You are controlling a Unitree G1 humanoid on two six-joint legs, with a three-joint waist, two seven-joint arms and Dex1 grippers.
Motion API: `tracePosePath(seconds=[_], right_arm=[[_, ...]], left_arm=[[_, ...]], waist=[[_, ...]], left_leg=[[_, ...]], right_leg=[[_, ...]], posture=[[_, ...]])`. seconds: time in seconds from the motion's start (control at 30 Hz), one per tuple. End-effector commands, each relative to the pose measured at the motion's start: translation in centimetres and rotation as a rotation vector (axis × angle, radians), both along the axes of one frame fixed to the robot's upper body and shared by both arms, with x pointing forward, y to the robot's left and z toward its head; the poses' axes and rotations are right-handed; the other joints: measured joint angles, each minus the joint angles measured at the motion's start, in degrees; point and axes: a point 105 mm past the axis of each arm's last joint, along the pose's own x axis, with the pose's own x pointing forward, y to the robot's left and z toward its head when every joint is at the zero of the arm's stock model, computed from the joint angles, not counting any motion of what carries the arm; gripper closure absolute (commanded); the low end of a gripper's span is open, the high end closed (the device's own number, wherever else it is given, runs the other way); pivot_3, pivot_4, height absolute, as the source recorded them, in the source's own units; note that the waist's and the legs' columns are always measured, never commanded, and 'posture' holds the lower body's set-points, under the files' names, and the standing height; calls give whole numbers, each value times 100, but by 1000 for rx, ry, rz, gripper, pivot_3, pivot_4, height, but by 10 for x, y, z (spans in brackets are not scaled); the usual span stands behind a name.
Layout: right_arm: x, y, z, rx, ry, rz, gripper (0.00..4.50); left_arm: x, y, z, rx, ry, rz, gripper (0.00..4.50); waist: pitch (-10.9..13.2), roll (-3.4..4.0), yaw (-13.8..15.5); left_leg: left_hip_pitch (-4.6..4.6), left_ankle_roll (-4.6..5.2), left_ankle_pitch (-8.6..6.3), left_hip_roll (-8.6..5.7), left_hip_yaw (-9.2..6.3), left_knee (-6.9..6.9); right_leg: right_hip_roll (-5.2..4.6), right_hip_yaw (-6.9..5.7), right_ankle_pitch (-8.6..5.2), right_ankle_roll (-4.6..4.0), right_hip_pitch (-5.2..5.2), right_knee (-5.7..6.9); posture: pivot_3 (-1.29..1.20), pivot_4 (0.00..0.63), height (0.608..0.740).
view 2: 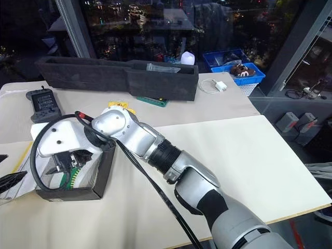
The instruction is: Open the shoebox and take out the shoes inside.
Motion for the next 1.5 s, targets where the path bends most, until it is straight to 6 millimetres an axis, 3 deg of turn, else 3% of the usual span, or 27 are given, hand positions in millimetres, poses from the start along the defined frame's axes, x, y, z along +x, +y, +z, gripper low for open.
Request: tracePosePath(seconds=[0.03, 0.23, 0.47, 0.63, 0.87, 1.17, 1.27, 1.37, 1.4, 1.5], right_arm=[[1, 1, -9, -76, -153, 60, 1401], [18, -2, -34, -168, -277, 63, 1401], [33, -17, -54, -280, -400, 101, 1401], [35, -15, -62, -310, -434, 108, 1401], [35, -11, -95, -369, -463, 104, 1401], [31, -10, -97, -356, -398, 106, 1401], [29, -8, -91, -338, -407, 113, 2040], [28, -3, -76, -297, -420, 118, 2958], [27, -2, -70, -281, -426, 121, 3446], [27, 1, -54, -242, -452, 125, 4130]], left_arm=[[1, -3, 8, 43, -32, -14, 0], [-4, -7, 17, 87, -36, -27, 0], [-15, -13, 5, 100, 37, -55, 0], [-12, -16, 2, 90, 29, -59, 0], [-16, -35, -16, 69, 90, -136, 0], [-18, -43, -26, 87, 126, -191, 0], [-16, -46, -29, 80, 125, -195, 0], [-13, -49, -29, 77, 116, -202, 0], [-12, -50, -28, 77, 113, -203, 0], [-9, -51, -27, 75, 104, -206, 0]], waist=[[0, 0, -13], [0, -1, -20], [0, -1, -32], [0, -1, 3], [-1, -2, 22], [-1, -3, 23], [-1, -3, 31], [-1, -3, 38], [-1, -3, 39], [-1, -3, 33]], left_leg=[[0, 0, 0, 0, 1, 0], [-3, 0, 0, -1, 1, 0], [1, 0, 0, -1, 3, -4], [6, -1, 0, -1, 0, -2], [37, -3, -1, -11, 6, 1], [37, -1, 2, -10, 1, 0], [34, 0, 2, -10, 1, 0], [29, 0, 2, -10, 3, 1], [25, 0, 2, -10, 3, 1], [20, 0, 2, -9, 2, 0]], right_leg=[[0, 1, 1, -1, 0, 0], [-3, 2, 5, -8, 0, -2], [-3, 2, 3, -8, -2, -2], [-4, 0, 2, -8, 5, -1], [-21, 4, -28, -21, 28, 3], [-12, 4, -22, -25, 21, 9], [-12, 4, -24, -24, 21, 6], [-15, 5, -25, -20, 20, 1], [-15, 5, -25, -21, 18, 0], [-13, 4, -23, -21, 13, 0]], posture=[[0, 150, 738], [0, 150, 738], [0, 150, 738], [0, 150, 738], [0, 150, 738], [0, 150, 738], [0, 150, 738], [0, 150, 738], [0, 150, 738], [0, 150, 738]])
